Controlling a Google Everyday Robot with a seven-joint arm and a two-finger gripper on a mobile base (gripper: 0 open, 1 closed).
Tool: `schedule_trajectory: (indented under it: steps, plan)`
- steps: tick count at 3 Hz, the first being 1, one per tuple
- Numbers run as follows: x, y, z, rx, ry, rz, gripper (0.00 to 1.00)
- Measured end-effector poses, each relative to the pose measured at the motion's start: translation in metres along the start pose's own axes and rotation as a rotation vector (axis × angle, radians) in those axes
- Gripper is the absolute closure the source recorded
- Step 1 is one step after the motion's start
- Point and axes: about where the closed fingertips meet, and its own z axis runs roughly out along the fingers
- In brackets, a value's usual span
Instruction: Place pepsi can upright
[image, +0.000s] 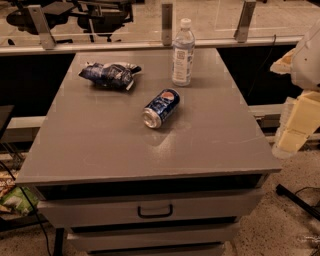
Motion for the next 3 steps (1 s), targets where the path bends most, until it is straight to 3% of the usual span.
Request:
schedule_trajectory:
  steps: [2,3]
  plan:
    - [-0.003,-0.001,0.001,0.003,0.001,-0.011,0.00]
    - [-0.029,-0.014,0.015,-0.023,-0.036,-0.063,0.00]
